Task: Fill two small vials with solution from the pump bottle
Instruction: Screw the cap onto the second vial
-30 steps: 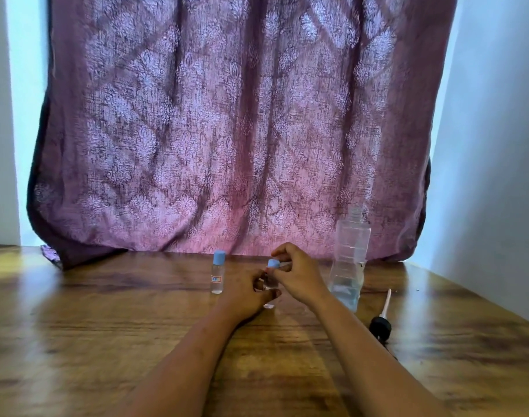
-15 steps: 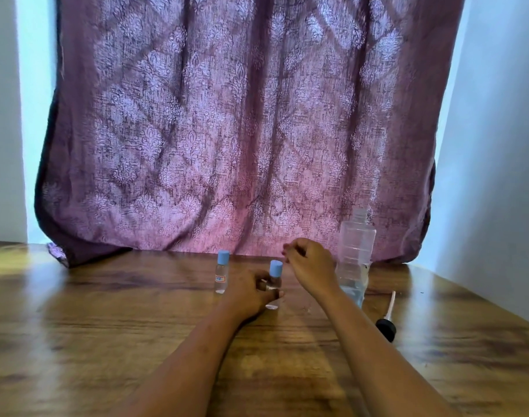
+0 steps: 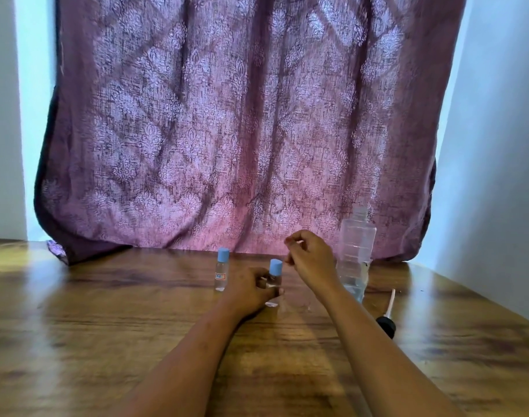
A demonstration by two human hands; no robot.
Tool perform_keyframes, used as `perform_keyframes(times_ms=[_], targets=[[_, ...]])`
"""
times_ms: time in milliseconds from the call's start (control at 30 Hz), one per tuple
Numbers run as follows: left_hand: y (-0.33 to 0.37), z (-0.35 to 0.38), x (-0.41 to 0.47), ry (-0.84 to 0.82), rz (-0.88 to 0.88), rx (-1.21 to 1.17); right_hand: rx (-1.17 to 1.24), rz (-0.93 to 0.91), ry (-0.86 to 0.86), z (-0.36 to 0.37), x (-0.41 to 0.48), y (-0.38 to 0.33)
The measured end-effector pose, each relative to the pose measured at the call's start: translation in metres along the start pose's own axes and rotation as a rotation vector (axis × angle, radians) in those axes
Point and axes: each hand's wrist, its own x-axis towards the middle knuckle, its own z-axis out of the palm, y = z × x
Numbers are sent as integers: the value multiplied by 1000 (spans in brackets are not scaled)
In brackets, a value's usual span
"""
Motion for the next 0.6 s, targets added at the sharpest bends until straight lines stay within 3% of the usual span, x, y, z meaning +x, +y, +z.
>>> perform_keyframes(times_ms=[133,200,600], targets=[[0,0,0,-5,17,-4,-140,-63,-290,8,-6,0],[1,-1,0,-18,13,-10,-229,-92,-352,11,-7,4],[10,-2,-3,-4,63,89,-513,-178,-183,19,-2,11]])
